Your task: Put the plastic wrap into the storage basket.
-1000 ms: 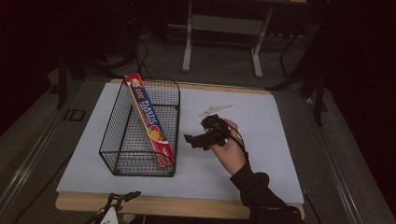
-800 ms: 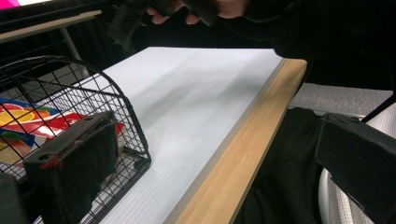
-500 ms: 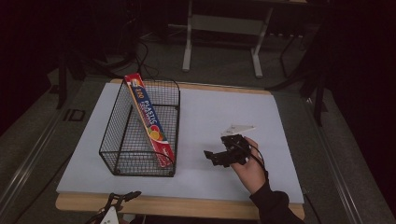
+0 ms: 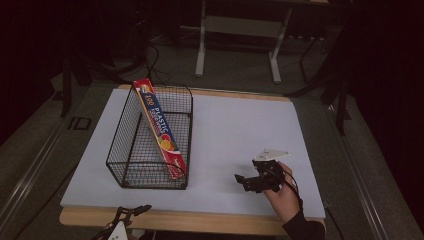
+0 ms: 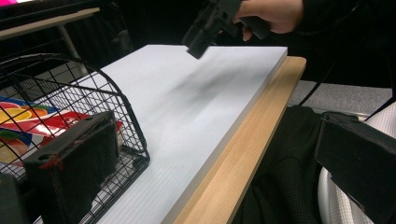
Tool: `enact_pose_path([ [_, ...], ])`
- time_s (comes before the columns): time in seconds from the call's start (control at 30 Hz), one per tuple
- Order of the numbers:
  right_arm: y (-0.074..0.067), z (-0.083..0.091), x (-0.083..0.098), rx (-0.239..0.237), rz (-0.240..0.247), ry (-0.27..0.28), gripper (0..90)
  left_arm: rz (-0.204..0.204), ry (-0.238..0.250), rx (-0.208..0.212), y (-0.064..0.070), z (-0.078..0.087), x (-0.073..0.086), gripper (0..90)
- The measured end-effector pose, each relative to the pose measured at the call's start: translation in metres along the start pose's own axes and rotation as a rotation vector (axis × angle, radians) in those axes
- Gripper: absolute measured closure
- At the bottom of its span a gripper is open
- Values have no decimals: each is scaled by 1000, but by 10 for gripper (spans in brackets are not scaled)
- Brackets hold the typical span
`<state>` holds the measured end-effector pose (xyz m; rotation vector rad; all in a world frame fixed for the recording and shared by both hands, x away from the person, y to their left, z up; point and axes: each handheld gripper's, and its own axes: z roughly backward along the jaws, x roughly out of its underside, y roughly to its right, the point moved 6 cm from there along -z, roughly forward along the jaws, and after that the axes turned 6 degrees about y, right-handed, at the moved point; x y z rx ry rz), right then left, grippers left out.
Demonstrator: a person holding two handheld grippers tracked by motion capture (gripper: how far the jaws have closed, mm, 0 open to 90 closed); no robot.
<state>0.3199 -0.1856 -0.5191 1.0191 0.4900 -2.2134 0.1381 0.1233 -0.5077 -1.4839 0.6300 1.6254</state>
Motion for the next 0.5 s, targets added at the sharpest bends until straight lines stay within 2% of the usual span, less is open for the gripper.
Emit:
enact_pose_path([
  [0.07, 2, 2, 9, 13, 13, -8, 138, -1, -1, -1, 0, 0, 0, 1],
  [0.23, 10, 2, 23, 25, 9, -9, 138, -3, -5, -1, 0, -1, 0, 1],
  [0.5, 17, 0, 26, 48, 38, 3, 145, -1, -5, 2, 0, 0, 1, 1],
])
